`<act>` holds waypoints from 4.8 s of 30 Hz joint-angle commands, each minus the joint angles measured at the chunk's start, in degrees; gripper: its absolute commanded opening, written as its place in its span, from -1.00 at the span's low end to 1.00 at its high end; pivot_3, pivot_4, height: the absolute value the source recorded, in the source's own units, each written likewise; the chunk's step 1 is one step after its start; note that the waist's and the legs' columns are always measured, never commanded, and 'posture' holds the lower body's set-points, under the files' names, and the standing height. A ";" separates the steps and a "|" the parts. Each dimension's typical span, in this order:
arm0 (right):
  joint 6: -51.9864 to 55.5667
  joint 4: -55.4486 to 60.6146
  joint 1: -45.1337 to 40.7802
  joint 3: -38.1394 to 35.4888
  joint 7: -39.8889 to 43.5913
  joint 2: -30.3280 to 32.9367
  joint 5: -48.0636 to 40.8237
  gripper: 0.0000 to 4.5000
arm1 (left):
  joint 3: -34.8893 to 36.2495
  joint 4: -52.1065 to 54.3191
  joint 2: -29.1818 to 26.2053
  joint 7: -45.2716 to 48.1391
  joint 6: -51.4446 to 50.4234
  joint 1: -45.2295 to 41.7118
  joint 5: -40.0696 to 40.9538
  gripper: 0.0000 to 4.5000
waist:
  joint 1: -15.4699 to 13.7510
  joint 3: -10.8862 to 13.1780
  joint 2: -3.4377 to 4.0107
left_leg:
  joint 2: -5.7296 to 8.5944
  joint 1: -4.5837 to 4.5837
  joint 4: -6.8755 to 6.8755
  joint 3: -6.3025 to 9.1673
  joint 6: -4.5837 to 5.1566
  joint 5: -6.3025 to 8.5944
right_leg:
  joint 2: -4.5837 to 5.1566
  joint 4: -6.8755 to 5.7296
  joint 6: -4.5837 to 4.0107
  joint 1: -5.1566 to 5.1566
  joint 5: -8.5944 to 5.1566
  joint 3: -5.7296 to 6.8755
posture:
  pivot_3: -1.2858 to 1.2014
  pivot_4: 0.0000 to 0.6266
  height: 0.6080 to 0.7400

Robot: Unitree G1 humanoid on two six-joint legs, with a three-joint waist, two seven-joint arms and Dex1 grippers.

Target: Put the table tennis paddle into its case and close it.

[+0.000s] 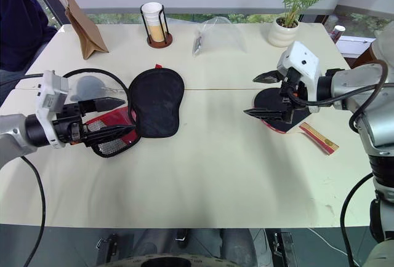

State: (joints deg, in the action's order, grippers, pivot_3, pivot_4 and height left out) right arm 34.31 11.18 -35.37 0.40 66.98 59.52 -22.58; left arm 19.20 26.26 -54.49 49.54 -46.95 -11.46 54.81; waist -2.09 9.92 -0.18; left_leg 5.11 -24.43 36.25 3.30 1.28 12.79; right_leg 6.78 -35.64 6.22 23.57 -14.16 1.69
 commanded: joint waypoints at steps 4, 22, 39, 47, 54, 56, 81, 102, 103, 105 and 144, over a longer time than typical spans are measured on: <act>-1.16 0.33 -1.54 -0.33 -0.05 -0.32 0.25 0.97 | 1.89 0.43 0.03 -0.43 0.63 -1.48 0.49 1.00 | 0.01 0.00 0.00 | 0.00 0.00 -0.01 0.00 0.01 -0.01 | 0.00 -0.01 0.00 0.01 0.00 0.00 | 0.03 -0.52 0.91; -0.16 0.04 -1.73 0.77 -1.76 -1.68 0.63 0.97 | 1.99 1.45 -0.32 -0.04 0.44 0.47 0.07 1.00 | 0.03 0.00 0.00 | 0.00 0.00 -0.01 0.00 0.00 0.00 | 0.00 -0.01 0.00 0.01 0.00 0.00 | 0.03 -0.52 0.91; 11.06 -6.22 -11.55 8.73 -9.10 -16.69 2.00 0.97 | 6.76 -2.03 -2.98 2.53 2.88 4.45 -4.44 1.00 | 1.42 0.01 0.01 | 0.00 0.01 -0.04 0.02 0.00 -0.01 | -0.02 -0.06 -0.01 0.06 0.01 0.00 | 0.03 -0.52 0.91; 18.29 -12.73 -15.01 15.45 -19.14 -34.10 4.32 0.97 | 9.59 -5.13 -4.72 5.44 3.18 5.16 -6.08 1.00 | 2.36 0.00 0.00 | 0.01 0.00 -0.14 0.01 -0.12 -0.12 | -0.02 -0.48 0.13 0.56 0.11 -0.04 | 0.03 -0.52 0.91; 16.31 -24.15 -17.50 19.99 -24.79 -46.19 8.80 0.97 | 9.72 -4.17 -4.47 5.43 3.05 5.49 -6.57 1.00 | 3.07 0.00 0.00 | 0.00 0.00 -0.17 0.03 -0.24 -0.19 | -0.13 -0.56 0.06 0.67 0.23 -0.04 | 0.03 -0.52 0.91; 15.51 -27.23 -18.04 20.43 -25.74 -48.10 10.09 0.97 | 9.73 -3.97 -4.39 5.38 3.00 5.59 -6.57 1.00 | 3.12 0.00 0.00 | -0.01 0.00 -0.19 0.03 -0.27 -0.21 | -0.17 -0.60 0.06 0.71 0.23 -0.04 | 0.03 -0.52 0.91; 5.34 -45.22 -17.63 24.33 -29.14 -62.05 22.26 -0.33 | 12.94 1.53 -3.04 2.23 1.14 10.13 -4.65 1.00 | 4.78 -0.04 -0.03 | -0.64 0.30 -0.42 0.08 -0.72 -0.45 | -1.09 -0.70 -0.45 0.75 0.43 -0.24 | 0.03 -0.52 0.91; 28.07 -12.08 -8.32 12.28 -23.72 -37.99 14.27 -0.99 | 8.22 2.04 0.40 0.31 2.95 8.38 -5.50 1.00 | 2.80 -0.04 -0.05 | -0.76 0.33 -0.62 0.05 -0.87 -0.56 | -1.02 -0.52 -0.77 0.71 0.49 -0.27 | 0.03 -0.52 0.91; 28.74 -11.03 -7.87 11.77 -23.39 -36.36 13.66 -0.99 | 7.73 1.92 0.53 0.37 3.08 8.06 -5.68 1.00 | 2.90 -0.04 -0.05 | -0.79 0.32 -0.62 0.04 -0.87 -0.56 | -1.03 -0.52 -0.80 0.66 0.47 -0.25 | 0.03 -0.52 0.91; 29.29 -9.43 -6.98 11.06 -22.53 -33.03 12.73 -0.99 | 6.82 1.44 0.75 0.54 3.35 7.32 -6.04 1.00 | 3.11 -0.03 -0.03 | -0.84 0.29 -0.63 -0.01 -0.86 -0.57 | -1.05 -0.53 -0.84 0.54 0.45 -0.26 | 0.03 -0.52 0.91; 25.57 -15.56 -6.40 10.72 -20.61 -18.95 8.47 -0.20 | -0.18 -0.12 3.47 0.00 5.08 2.33 -8.46 1.00 | 2.71 0.01 -0.09 | -0.91 -0.02 -0.35 -0.01 -0.79 -0.56 | -1.07 -0.47 -0.88 0.60 0.44 -0.20 | 0.03 -0.52 0.91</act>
State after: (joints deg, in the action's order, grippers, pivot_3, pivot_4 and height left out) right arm 60.79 -5.41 -40.29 11.27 45.73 39.50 -14.22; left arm 18.74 25.80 -51.04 49.60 -43.05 -8.47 46.65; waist 0.62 9.93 -0.27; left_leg 4.20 -24.44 35.90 3.29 0.48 12.23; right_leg 5.70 -36.11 5.34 24.17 -13.72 1.49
